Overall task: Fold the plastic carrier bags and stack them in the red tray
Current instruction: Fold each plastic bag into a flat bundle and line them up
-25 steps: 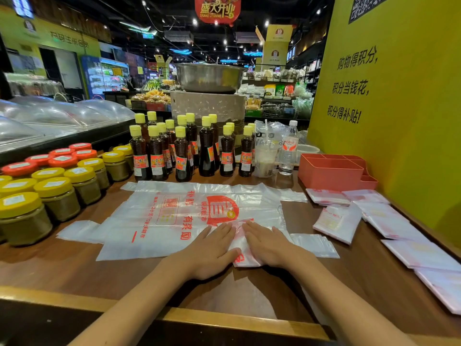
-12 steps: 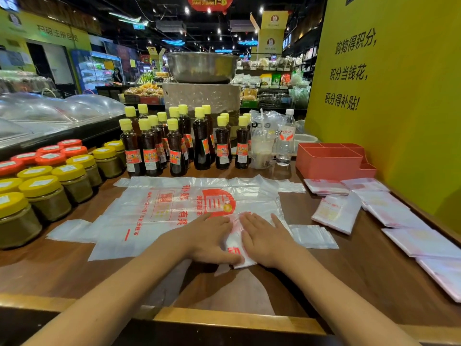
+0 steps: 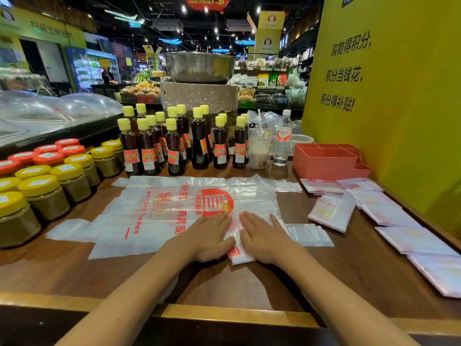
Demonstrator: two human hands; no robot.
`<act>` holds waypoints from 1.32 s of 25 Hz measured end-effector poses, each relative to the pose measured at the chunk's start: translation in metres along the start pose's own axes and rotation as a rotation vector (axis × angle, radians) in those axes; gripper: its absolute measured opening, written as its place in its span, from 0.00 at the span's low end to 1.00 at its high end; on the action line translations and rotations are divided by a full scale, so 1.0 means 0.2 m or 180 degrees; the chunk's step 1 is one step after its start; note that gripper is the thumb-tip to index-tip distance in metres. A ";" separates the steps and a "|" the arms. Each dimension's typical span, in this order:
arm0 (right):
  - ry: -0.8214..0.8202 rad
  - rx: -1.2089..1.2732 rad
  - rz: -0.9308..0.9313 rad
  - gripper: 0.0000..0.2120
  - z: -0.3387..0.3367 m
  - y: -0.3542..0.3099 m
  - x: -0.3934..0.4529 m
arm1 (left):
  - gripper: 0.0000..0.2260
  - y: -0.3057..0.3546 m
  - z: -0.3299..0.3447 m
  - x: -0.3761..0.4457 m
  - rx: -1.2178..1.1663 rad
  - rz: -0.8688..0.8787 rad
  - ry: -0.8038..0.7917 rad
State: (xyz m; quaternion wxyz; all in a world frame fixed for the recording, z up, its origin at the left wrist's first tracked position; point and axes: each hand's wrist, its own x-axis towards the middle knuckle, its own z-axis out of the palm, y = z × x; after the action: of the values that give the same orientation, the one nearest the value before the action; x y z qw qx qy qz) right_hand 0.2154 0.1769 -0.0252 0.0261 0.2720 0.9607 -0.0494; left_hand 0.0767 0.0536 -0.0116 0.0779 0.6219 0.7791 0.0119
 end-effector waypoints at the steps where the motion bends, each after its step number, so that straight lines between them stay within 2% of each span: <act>1: 0.0047 0.0086 0.0014 0.27 0.00 0.00 -0.01 | 0.30 0.01 0.02 -0.01 -0.0023 -0.0005 0.0186; 3: 0.0341 0.0385 -0.0013 0.26 0.01 -0.01 -0.05 | 0.30 0.01 0.04 -0.04 -0.0041 -0.0002 0.0556; 5: 0.0935 0.0877 0.0037 0.24 -0.01 0.02 -0.09 | 0.29 0.01 0.03 -0.05 0.0001 0.0068 0.0752; 7: 0.1598 0.1264 0.0205 0.20 -0.08 0.10 -0.15 | 0.30 -0.01 0.03 -0.05 0.0013 0.0071 0.0768; 9: 0.1972 0.1140 0.0464 0.17 -0.17 0.24 -0.23 | 0.36 -0.02 0.04 -0.04 0.0011 0.0057 0.0725; 11: 0.1771 0.0911 0.1125 0.18 -0.23 0.44 -0.31 | 0.40 -0.03 0.05 -0.03 0.0056 0.0088 0.0793; 13: 0.1299 0.0868 0.1824 0.21 -0.23 0.62 -0.40 | 0.40 -0.03 0.06 -0.01 0.0020 0.0159 0.0896; 14: 0.1057 0.0994 0.1941 0.21 -0.21 0.68 -0.43 | 0.39 -0.03 0.06 -0.01 0.0004 0.0219 0.0929; 17: 0.0790 0.1148 0.1738 0.22 -0.14 0.77 -0.46 | 0.34 -0.01 0.08 0.00 -0.0001 0.0513 0.1136; 22: 0.1077 0.0630 0.1273 0.16 -0.12 0.80 -0.36 | 0.29 0.05 0.08 0.01 0.0030 0.0806 0.1344; 26: 0.1123 0.0474 0.1272 0.15 -0.09 0.81 -0.30 | 0.26 0.11 0.08 0.03 -0.0046 0.0980 0.1331; 28: 0.0987 0.0625 0.1322 0.15 -0.11 0.81 -0.27 | 0.25 0.14 0.07 0.05 -0.0033 0.1047 0.1244; 33: 0.0856 0.1697 0.1036 0.23 -0.15 0.79 -0.32 | 0.26 0.30 0.07 0.12 0.0047 0.0976 0.1368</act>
State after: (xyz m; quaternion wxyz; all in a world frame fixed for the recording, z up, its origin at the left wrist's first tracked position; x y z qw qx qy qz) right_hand 0.3519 0.2802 -0.0031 -0.1654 0.4231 0.8528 -0.2577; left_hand 0.1309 0.0901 -0.0206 -0.0967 0.7164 0.6745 0.1498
